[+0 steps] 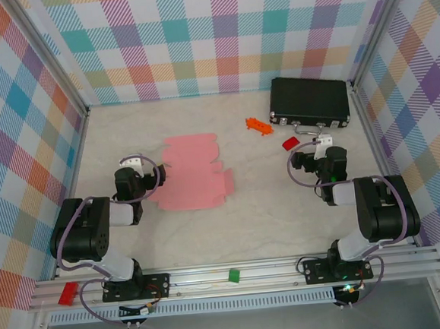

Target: Fold the paper box

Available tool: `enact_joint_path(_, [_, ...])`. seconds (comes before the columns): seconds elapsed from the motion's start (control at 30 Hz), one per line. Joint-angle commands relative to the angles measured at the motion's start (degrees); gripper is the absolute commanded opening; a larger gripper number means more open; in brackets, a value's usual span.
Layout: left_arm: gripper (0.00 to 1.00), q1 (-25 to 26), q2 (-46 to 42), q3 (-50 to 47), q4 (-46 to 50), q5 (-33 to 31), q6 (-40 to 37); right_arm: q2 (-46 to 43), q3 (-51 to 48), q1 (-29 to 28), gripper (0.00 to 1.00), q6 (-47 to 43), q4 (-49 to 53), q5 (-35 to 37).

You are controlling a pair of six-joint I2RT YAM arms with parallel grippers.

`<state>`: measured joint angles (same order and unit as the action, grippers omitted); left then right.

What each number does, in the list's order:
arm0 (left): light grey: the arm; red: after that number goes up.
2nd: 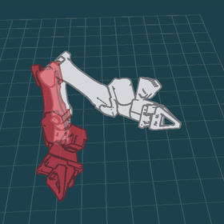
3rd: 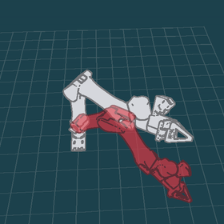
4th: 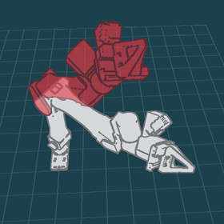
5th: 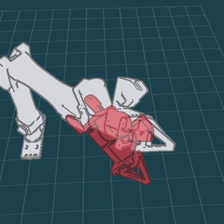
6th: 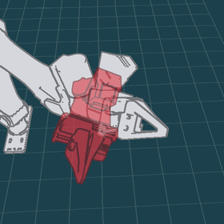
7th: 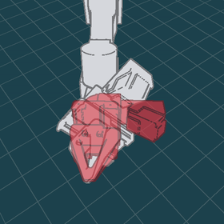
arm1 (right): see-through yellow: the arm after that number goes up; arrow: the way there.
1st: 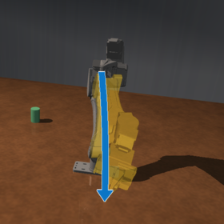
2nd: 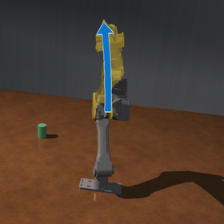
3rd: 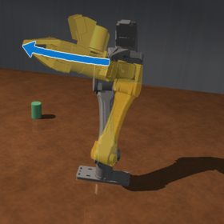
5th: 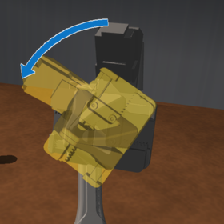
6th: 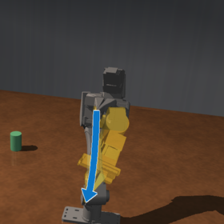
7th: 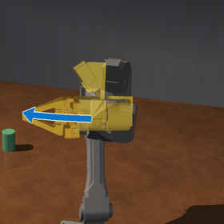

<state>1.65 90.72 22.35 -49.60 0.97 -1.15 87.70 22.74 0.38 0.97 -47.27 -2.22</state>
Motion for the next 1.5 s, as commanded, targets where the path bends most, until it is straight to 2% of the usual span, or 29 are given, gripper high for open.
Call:
enact_joint_path(0.0, [1.0,0.15,0.07,1.12,-0.49,0.52,-0.71,0.45,1.08,-0.24,0.99,-0.47,-0.1,-1.03])
enact_joint_path(0.93, [1.0,0.14,0.01,0.96,-0.66,0.6,-0.71,0.37,0.91,-0.2,0.99,-0.52,-0.28,-1.01])
enact_joint_path(1.0, [1.0,0.12,-0.73,0.91,-0.37,-0.85,-0.17,-0.3,0.98,-0.21,0.99,-0.15,-0.01,-0.04])
enact_joint_path(1.07, [1.0,0.11,-3.51,1.52,3.16,-3.55,0.77,-3.36,2.18,-0.24,0.99,1.03,4.55,2.65])
enact_joint_path(1.23, [1.0,0.2,-13.75,7.42,22.38,-8.49,4.86,-12.01,11.88,-0.22,0.99,5.97,31.31,5.33])
enact_joint_path(1.33, [1.0,0.35,-18.82,11.33,34.05,-5.25,8.69,-14.43,17.54,-0.38,0.99,12.58,43.55,3.59])
enact_joint_path(1.4, [1.0,1.16,-20.8,14.34,41.98,-2.81,11.13,-14.86,21.25,-0.82,0.99,15.63,49.97,-1.62])
enact_joint_path(1.47, [0.95,2.23,-21.46,17.13,48.63,-1.0,12.1,-14.6,24.04,-3.11,0.99,17.23,54.91,-4.59])
